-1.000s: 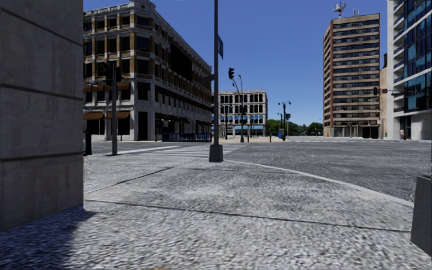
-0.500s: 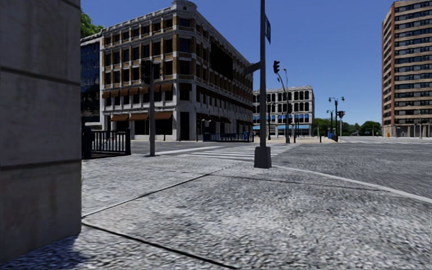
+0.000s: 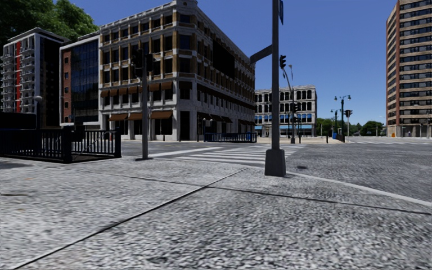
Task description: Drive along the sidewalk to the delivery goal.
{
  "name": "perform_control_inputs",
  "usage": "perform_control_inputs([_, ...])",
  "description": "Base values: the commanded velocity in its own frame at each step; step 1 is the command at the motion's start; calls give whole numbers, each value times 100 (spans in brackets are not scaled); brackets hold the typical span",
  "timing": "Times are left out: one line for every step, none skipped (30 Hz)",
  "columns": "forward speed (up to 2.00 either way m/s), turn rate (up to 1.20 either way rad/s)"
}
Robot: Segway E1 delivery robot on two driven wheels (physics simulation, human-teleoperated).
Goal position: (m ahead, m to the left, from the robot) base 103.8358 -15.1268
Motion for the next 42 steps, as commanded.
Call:
perform_control_inputs([200,0])
perform_control_inputs([200,0])
perform_control_inputs([200,0])
perform_control_inputs([200,0])
perform_control_inputs([200,0])
perform_control_inputs([200,0])
perform_control_inputs([200,0])
perform_control_inputs([200,5])
perform_control_inputs([200,21])
perform_control_inputs([200,26])
perform_control_inputs([200,26])
perform_control_inputs([200,27])
perform_control_inputs([199,28])
perform_control_inputs([199,28])
perform_control_inputs([199,28])
perform_control_inputs([199,24])
perform_control_inputs([199,20])
perform_control_inputs([199,20])
perform_control_inputs([199,9])
perform_control_inputs([199,5])
perform_control_inputs([199,2])
perform_control_inputs([199,2])
perform_control_inputs([199,0])
perform_control_inputs([199,0])
perform_control_inputs([199,0])
perform_control_inputs([199,0])
perform_control_inputs([199,0])
perform_control_inputs([199,0])
perform_control_inputs([198,0])
perform_control_inputs([198,0])
perform_control_inputs([198,0])
perform_control_inputs([198,0])
perform_control_inputs([200,0])
perform_control_inputs([200,0])
perform_control_inputs([200,0])
perform_control_inputs([200,0])
perform_control_inputs([200,0])
perform_control_inputs([200,0])
perform_control_inputs([200,0])
perform_control_inputs([200,0])
perform_control_inputs([200,0])
perform_control_inputs([200,0])
